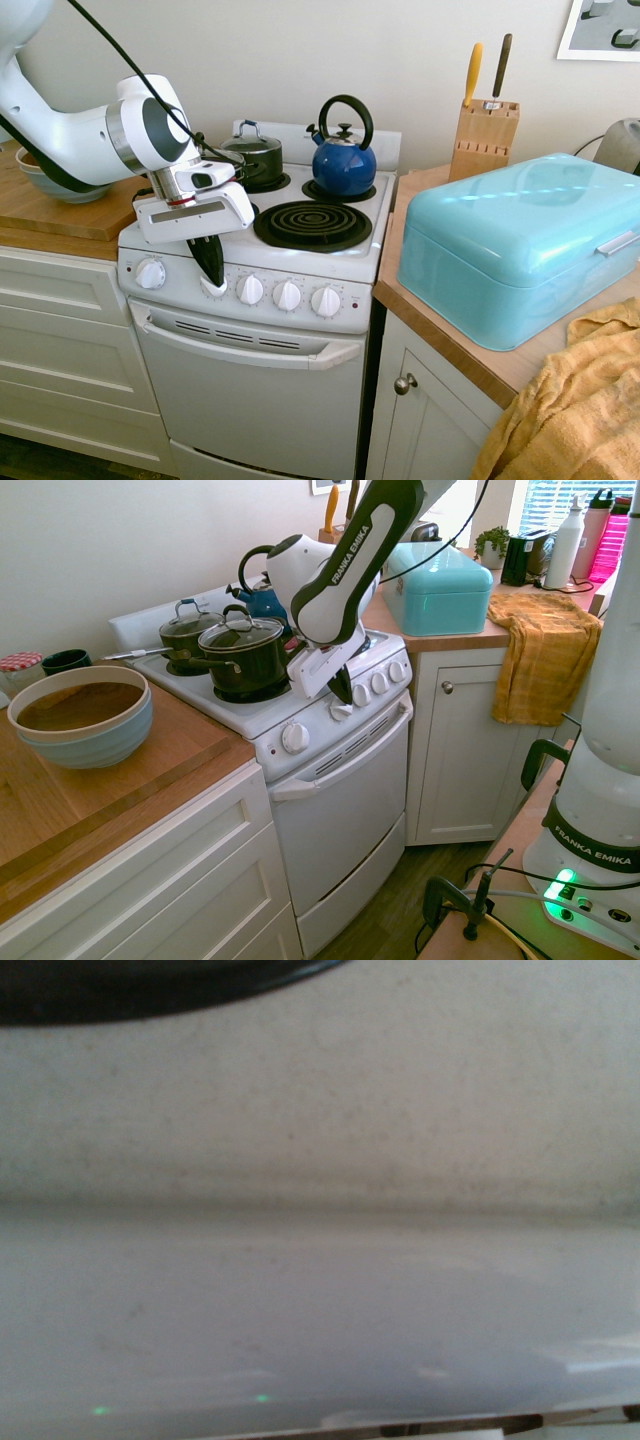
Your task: Turn off the stove
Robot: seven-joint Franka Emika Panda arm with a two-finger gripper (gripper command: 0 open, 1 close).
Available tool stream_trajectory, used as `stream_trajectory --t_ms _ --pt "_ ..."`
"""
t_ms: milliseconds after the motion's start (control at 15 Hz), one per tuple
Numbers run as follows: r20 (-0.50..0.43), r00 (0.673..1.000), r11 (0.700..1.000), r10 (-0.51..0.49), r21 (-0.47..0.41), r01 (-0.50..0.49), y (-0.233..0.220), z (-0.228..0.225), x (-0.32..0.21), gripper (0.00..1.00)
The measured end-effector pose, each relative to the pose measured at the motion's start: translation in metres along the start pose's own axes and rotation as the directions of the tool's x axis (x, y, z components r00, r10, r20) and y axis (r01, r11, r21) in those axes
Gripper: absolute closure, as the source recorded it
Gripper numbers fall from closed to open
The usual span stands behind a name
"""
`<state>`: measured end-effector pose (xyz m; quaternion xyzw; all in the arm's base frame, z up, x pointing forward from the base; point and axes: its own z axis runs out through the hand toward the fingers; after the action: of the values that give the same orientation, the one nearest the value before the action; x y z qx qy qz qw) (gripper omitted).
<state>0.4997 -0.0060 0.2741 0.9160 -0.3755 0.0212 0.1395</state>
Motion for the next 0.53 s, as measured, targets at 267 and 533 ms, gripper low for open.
stream_trajectory --t_ms 267,533 --pt "0.028 0.999 0.999 0.032 0.027 -0.033 0.004 0.007 -0.001 1.00" --pt "0.072 0.995 0.995 0.065 0.068 -0.070 0.012 0.009 0.004 1.00"
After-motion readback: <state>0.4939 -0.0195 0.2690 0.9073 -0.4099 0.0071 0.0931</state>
